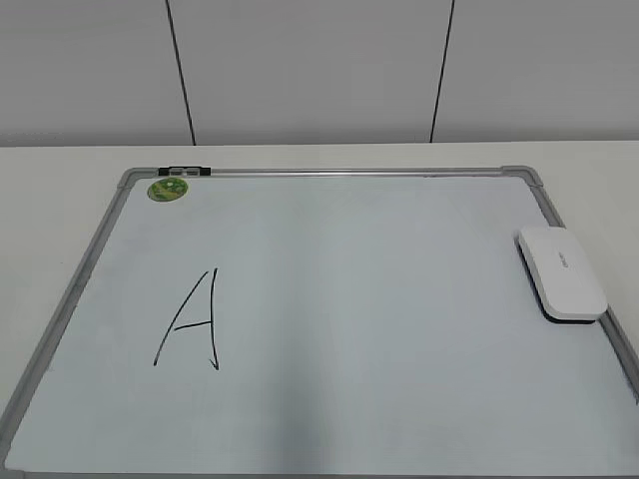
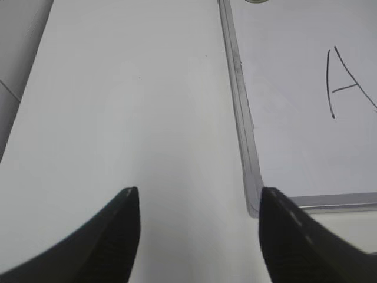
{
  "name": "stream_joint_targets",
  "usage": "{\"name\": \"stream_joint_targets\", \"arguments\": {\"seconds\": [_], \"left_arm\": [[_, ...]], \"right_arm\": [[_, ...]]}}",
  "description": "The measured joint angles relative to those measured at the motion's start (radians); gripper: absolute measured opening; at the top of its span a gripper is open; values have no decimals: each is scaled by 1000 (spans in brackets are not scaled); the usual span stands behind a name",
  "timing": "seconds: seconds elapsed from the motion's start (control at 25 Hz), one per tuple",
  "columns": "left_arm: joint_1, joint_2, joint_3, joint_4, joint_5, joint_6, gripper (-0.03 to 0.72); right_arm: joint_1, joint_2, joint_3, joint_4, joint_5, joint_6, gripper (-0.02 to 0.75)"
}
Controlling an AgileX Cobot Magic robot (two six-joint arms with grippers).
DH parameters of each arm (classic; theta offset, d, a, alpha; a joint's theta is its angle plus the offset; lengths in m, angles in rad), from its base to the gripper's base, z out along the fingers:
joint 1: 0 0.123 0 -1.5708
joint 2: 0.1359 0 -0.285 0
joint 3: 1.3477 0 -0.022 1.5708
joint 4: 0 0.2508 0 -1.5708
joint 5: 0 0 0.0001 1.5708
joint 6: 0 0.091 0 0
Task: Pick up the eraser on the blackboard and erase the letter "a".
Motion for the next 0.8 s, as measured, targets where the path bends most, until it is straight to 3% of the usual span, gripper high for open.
{"name": "stream_joint_targets", "arguments": {"seconds": [0.24, 0.8], "left_arm": [[27, -48, 0, 0, 0, 0, 461], [27, -98, 0, 0, 0, 0, 445]], "right_arm": [[-63, -100, 4, 0, 2, 0, 587], [-65, -114, 4, 2, 3, 0, 587]]}}
